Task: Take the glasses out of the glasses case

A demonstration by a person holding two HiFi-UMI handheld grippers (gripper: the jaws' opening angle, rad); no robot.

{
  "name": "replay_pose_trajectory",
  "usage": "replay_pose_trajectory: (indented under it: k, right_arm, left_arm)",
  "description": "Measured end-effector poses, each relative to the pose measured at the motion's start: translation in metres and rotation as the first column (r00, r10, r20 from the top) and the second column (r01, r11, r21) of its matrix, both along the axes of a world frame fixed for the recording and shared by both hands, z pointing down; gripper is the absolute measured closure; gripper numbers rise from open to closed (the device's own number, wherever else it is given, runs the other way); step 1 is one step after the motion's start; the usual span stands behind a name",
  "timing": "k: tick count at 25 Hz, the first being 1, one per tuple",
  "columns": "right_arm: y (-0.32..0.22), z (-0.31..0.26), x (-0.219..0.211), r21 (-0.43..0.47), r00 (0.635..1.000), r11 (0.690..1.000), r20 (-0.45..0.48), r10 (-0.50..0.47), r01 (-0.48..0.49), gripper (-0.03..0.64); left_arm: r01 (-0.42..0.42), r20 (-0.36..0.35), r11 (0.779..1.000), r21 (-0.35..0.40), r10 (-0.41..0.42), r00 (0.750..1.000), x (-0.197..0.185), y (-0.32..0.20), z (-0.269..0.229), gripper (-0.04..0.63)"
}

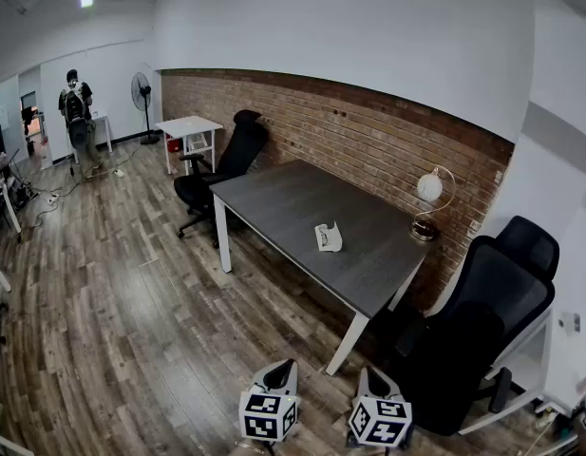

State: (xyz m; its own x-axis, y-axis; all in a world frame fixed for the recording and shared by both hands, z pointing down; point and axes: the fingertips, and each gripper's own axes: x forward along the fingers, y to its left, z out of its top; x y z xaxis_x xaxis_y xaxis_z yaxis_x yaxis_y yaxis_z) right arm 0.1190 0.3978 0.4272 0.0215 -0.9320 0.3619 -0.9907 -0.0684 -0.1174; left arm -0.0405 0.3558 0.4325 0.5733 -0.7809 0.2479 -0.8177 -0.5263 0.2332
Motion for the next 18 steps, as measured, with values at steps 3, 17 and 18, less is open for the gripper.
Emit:
replay_pose_trajectory:
  k: [3, 17, 18]
  right_arm:
    - [-0.002, 0.000, -0.002, 0.002, 1.000, 1.000, -0.006, 0.000, 0.000, 0.584]
    - [-0.036, -0.009, -0.023, 0.047, 1.000, 0.999, 0.010, 0.025, -0.026, 0.584]
    - [-0.036, -0.004, -0.024, 0.038, 0.999, 0.999, 0.019, 0.030, -0.030, 0.584]
  left_arm:
    - [0.006, -0.011, 1.000, -0.010, -0.007, 1.000, -0.004, -0.003, 0.003, 0.578]
    - [0.009, -0.027, 1.000, 0.005, -0.008, 1.000, -0.032, -0.038, 0.000, 0.578]
    - [0.002, -0.022, 1.000, 0.005, -0.002, 1.000, -0.033, -0.038, 0.001, 0.578]
